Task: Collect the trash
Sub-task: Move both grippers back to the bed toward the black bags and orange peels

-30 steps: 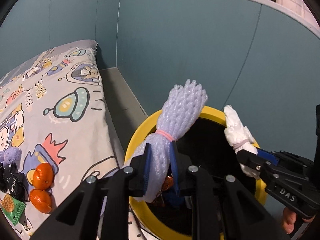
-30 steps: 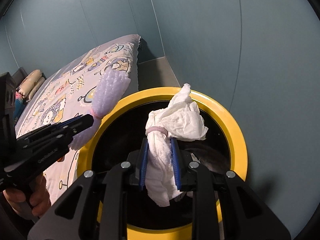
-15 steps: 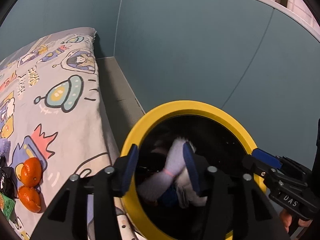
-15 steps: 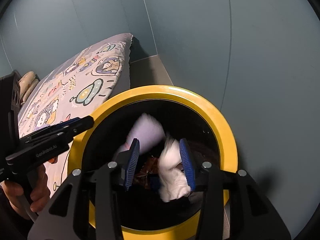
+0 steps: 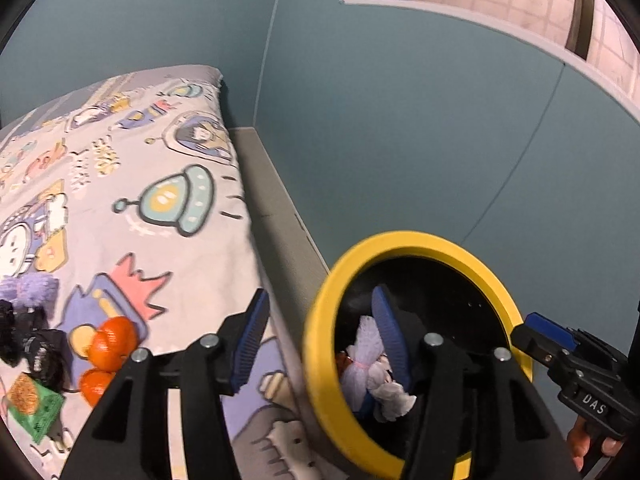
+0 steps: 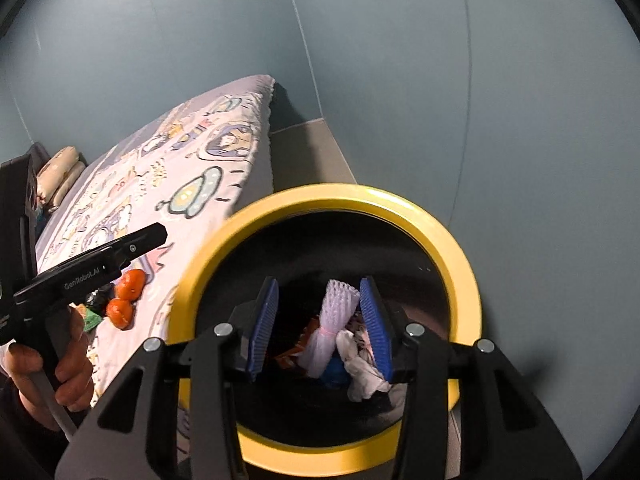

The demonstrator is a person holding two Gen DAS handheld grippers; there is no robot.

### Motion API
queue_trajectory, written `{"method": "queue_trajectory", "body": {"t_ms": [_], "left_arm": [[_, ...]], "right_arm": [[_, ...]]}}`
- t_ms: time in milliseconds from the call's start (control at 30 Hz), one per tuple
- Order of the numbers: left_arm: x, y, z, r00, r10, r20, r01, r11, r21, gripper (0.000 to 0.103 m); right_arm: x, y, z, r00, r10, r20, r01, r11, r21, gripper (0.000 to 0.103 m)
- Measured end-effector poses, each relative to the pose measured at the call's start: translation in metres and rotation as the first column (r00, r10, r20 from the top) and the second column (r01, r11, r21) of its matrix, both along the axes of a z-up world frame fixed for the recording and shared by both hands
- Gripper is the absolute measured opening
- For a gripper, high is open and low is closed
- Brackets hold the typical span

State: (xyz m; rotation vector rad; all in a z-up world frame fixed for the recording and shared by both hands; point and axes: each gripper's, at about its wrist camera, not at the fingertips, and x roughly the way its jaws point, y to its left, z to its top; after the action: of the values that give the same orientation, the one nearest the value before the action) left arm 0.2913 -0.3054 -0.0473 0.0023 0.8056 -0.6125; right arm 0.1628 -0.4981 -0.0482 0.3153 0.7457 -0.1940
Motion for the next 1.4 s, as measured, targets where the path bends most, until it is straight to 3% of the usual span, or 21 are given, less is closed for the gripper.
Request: {"method": "queue_trajectory", "body": {"t_ms": [233, 400, 567, 767, 1133, 1400], "left_arm": [[0.002, 0.045, 0.023, 0.997, 0.07, 0.03, -0.069, 0.998, -0.013, 0.06], [0.003, 0.086, 0.041, 0.988, 0.138, 0.066, -0.137, 0.99, -0.019, 0.071], [0.008, 0.134, 0.057, 0.971, 0.22, 0.093, -0.219, 0.975, -0.025, 0.075], [0.014, 0.193, 0.066, 0.942, 0.319, 0.107, -0.318, 0.948, -0.027, 0.077], [0.027, 0.275, 0.048, 0.89, 0.45, 0.075, -0.452, 0.892, 0.012, 0.077], [0.044, 0.319, 0.015, 0.848, 0.529, 0.044, -0.531, 0.846, 0.051, 0.077]], "right_arm": [[0.003, 0.036, 0.027, 0.997, 0.064, 0.04, -0.062, 0.997, -0.037, 0.047], [0.011, 0.067, 0.044, 0.991, 0.115, 0.061, -0.111, 0.992, -0.055, 0.054], [0.021, 0.102, 0.056, 0.981, 0.181, 0.076, -0.176, 0.982, -0.065, 0.062], [0.037, 0.15, 0.059, 0.96, 0.271, 0.072, -0.265, 0.961, -0.085, 0.062], [0.064, 0.218, 0.046, 0.93, 0.365, 0.04, -0.362, 0.93, -0.071, 0.062], [0.082, 0.251, 0.021, 0.913, 0.407, -0.013, -0.407, 0.912, -0.062, 0.062]]}}
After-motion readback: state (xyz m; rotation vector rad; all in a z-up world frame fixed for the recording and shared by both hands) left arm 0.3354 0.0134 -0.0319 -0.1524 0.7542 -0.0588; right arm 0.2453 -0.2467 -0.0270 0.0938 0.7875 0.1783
